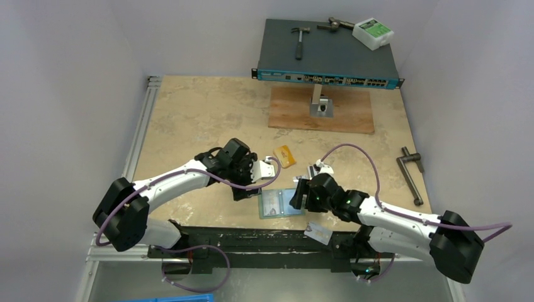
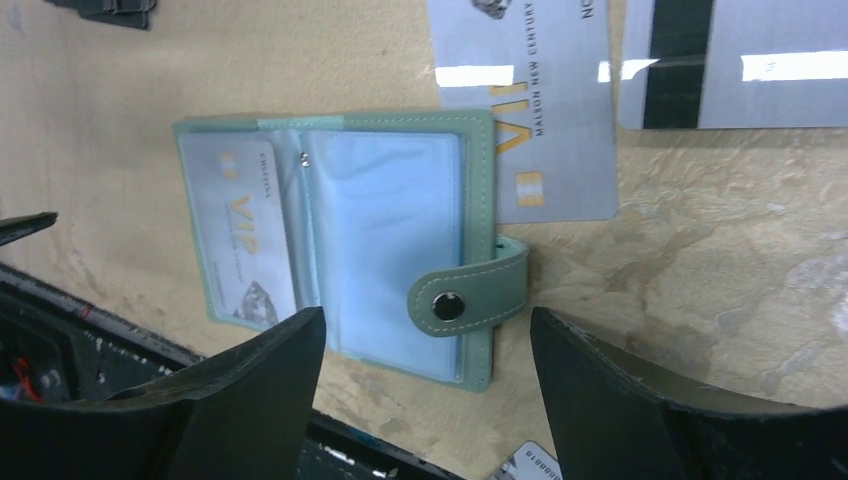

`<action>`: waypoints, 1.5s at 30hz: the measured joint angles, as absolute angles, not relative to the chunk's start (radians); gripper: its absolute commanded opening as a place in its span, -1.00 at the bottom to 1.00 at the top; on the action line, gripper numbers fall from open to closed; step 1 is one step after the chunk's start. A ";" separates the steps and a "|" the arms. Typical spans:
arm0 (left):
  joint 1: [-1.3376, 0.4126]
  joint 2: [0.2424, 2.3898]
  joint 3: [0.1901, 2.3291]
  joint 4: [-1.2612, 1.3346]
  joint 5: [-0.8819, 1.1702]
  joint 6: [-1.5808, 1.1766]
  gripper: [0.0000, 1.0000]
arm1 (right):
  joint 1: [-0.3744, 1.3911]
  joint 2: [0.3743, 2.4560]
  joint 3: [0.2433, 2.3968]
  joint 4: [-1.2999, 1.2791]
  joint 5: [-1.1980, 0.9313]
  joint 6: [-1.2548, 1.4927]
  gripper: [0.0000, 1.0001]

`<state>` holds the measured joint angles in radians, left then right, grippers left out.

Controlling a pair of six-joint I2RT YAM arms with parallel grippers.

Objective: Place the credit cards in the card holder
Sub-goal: Close the card holder at the center of the board.

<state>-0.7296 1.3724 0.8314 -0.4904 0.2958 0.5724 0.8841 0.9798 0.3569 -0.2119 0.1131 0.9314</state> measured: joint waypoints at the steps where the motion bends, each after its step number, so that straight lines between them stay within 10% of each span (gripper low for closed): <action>1: -0.730 1.372 0.832 -0.492 0.296 0.572 0.82 | 0.887 0.988 0.362 -0.217 0.126 0.933 0.40; 12: -0.730 1.372 0.832 -0.504 0.296 0.587 0.76 | 0.905 1.010 0.387 -0.276 0.297 0.962 0.02; 24: -0.730 1.372 0.832 -0.523 0.295 0.596 0.72 | 0.932 1.036 0.353 -0.193 0.348 0.986 -0.84; 45: -0.785 1.383 0.799 -0.498 0.240 0.723 0.68 | 0.937 0.856 0.363 -0.229 0.344 0.994 -1.00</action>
